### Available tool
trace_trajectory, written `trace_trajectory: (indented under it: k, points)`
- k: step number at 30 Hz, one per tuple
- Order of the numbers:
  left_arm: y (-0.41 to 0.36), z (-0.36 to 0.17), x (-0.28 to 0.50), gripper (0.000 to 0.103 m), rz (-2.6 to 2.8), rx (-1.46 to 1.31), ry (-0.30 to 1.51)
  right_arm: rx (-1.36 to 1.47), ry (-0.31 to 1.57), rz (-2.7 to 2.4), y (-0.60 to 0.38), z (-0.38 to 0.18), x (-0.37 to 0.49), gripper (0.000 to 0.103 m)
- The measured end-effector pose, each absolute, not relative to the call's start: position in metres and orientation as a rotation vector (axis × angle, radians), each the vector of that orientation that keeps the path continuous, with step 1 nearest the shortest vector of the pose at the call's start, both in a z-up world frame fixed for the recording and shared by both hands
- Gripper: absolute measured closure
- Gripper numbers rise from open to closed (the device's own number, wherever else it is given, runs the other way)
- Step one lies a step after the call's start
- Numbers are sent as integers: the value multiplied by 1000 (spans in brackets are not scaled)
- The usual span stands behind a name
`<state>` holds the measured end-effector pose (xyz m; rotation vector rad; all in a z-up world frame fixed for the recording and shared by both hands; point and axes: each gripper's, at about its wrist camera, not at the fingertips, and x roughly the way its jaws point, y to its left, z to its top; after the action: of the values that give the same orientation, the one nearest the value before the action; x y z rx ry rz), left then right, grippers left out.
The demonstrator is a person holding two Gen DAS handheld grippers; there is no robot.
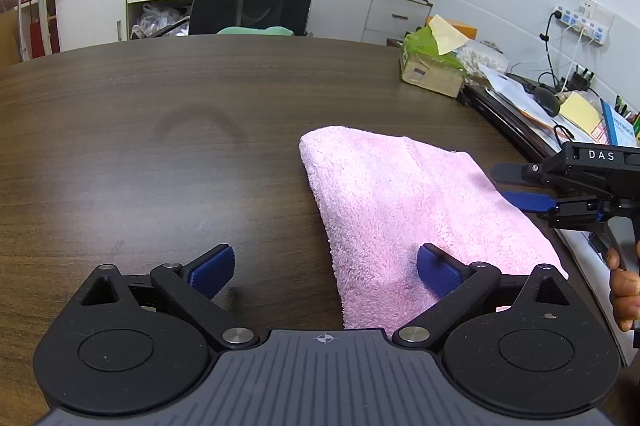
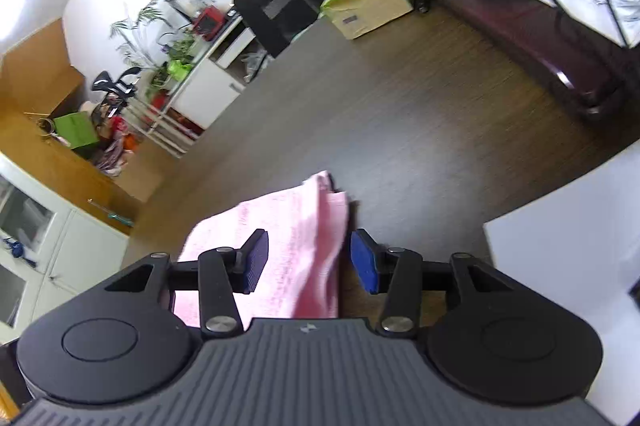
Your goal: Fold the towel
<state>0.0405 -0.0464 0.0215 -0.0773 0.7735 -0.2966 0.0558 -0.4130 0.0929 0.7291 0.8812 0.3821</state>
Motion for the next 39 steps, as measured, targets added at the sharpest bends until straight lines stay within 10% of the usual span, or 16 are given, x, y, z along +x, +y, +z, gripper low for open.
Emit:
trace_trajectory:
  k: [11, 32, 39]
  points:
    - [-45, 22, 41, 2, -293, -95, 779, 639, 836, 360, -402, 103, 52, 95]
    - [-35, 30, 42, 0, -277, -127, 756, 413, 757, 431, -378, 124, 77, 96]
    - [-30, 34, 41, 0, -260, -132, 737, 535, 832, 418, -399, 122, 66, 76]
